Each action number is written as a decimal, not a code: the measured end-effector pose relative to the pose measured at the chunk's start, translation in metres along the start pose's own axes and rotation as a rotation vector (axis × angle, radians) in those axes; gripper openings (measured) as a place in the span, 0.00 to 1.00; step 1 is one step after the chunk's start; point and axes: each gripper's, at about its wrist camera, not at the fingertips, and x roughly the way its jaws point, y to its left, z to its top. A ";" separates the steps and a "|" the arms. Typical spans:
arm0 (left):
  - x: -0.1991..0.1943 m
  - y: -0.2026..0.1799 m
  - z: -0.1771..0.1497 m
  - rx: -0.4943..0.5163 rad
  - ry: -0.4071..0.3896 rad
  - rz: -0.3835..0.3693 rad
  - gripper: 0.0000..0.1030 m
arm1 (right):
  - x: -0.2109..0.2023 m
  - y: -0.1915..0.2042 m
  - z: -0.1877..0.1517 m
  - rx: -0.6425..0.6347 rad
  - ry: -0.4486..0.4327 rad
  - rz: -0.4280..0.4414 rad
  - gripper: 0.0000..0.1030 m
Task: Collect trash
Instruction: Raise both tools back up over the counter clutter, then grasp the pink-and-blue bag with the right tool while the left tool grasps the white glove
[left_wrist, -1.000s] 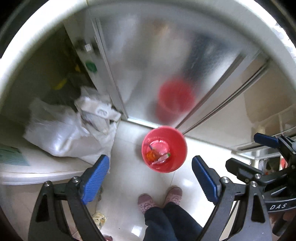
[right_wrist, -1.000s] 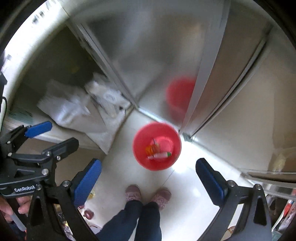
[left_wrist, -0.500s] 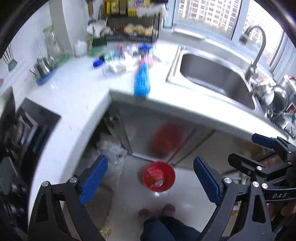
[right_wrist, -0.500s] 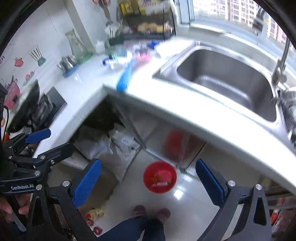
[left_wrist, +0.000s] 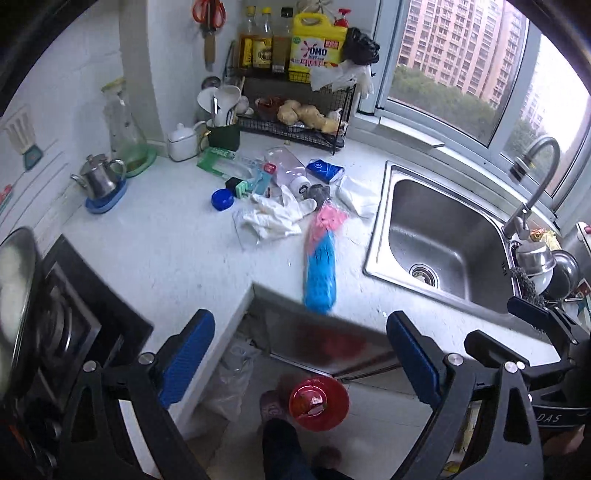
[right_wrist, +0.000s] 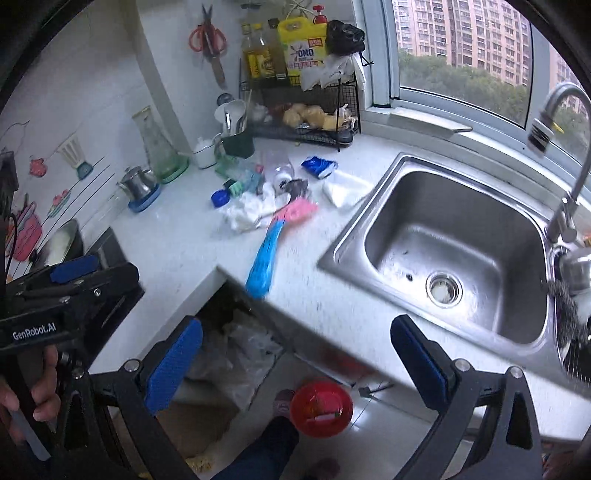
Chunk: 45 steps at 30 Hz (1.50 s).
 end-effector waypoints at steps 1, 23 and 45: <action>0.011 0.006 0.011 -0.008 0.015 -0.008 0.94 | 0.004 -0.001 0.007 0.007 0.005 0.000 0.99; 0.252 0.075 0.126 0.036 0.360 -0.127 1.00 | 0.167 0.005 0.090 0.134 0.295 -0.072 0.99; 0.292 0.061 0.135 0.156 0.384 -0.214 0.35 | 0.214 0.011 0.088 0.125 0.406 -0.061 0.34</action>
